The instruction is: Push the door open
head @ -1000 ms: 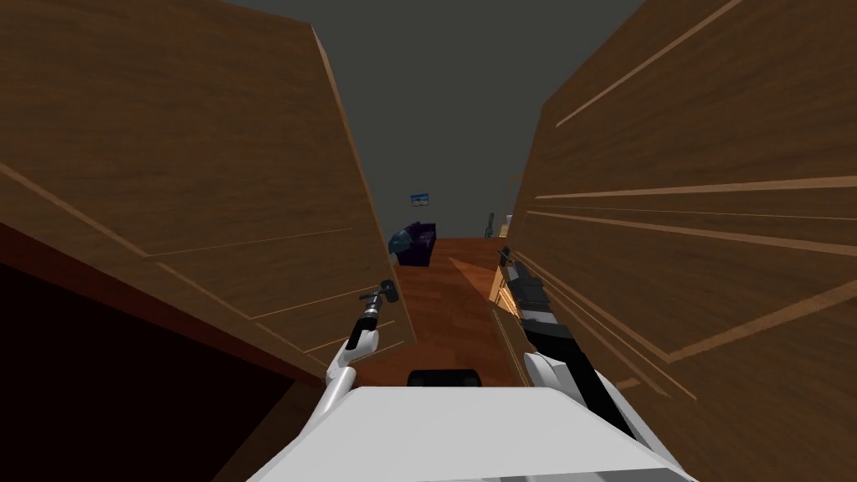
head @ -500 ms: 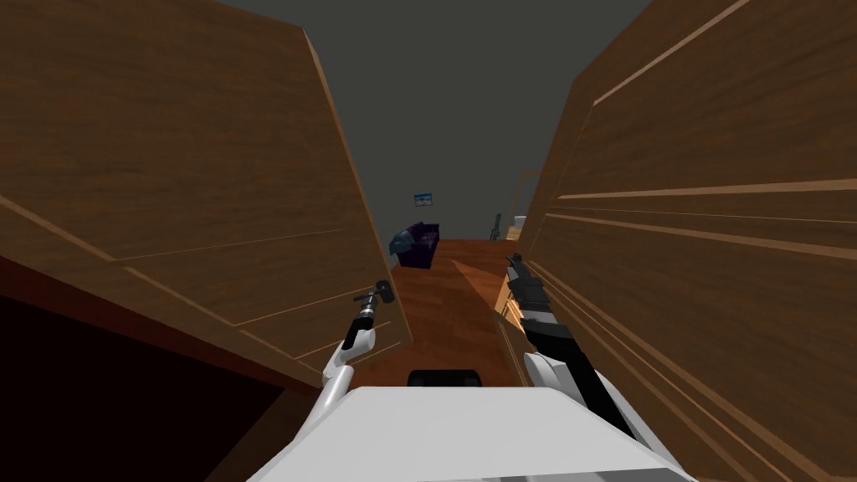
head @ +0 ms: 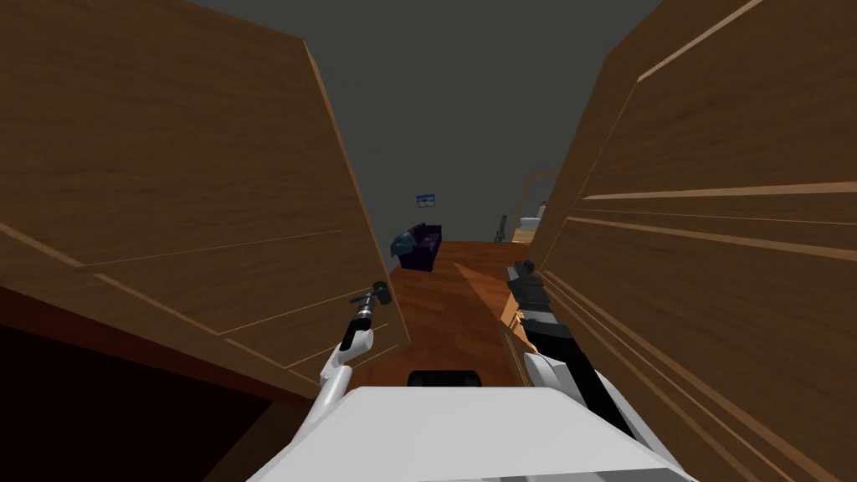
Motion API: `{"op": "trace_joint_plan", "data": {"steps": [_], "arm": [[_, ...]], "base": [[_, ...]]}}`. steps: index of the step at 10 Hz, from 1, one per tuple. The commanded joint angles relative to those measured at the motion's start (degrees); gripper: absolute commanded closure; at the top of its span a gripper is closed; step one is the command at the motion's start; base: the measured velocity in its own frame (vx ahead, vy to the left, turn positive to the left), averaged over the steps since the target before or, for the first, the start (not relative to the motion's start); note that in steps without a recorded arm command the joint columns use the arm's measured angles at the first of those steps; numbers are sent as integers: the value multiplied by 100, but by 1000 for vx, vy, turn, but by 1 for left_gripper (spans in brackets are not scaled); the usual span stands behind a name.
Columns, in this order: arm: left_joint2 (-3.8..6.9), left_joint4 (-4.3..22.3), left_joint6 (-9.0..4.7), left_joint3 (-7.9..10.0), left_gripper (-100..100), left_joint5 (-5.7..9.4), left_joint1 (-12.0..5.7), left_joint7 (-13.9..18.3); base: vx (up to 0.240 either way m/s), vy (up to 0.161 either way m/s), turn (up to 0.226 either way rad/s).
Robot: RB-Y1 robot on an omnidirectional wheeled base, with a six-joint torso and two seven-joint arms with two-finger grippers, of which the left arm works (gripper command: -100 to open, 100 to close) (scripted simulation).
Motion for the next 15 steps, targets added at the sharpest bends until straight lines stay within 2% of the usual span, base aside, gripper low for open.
{"op": "trace_joint_plan", "data": {"steps": [1, 6, 8, 9, 15], "arm": [[20, 5, -19, 147, 100, 14, -41, -24], [25, 187, -51, 536, 100, 43, -133, -96], [27, 229, -58, 627, 100, 49, -155, -113], [1, 194, -20, 589, 100, 46, -118, -113], [39, 322, -62, 1006, 100, 103, -157, -192]], "base": [[214, -46, 91], [191, -47, 78], [188, -40, 63], [79, -16, 32], [192, -12, 67]]}}
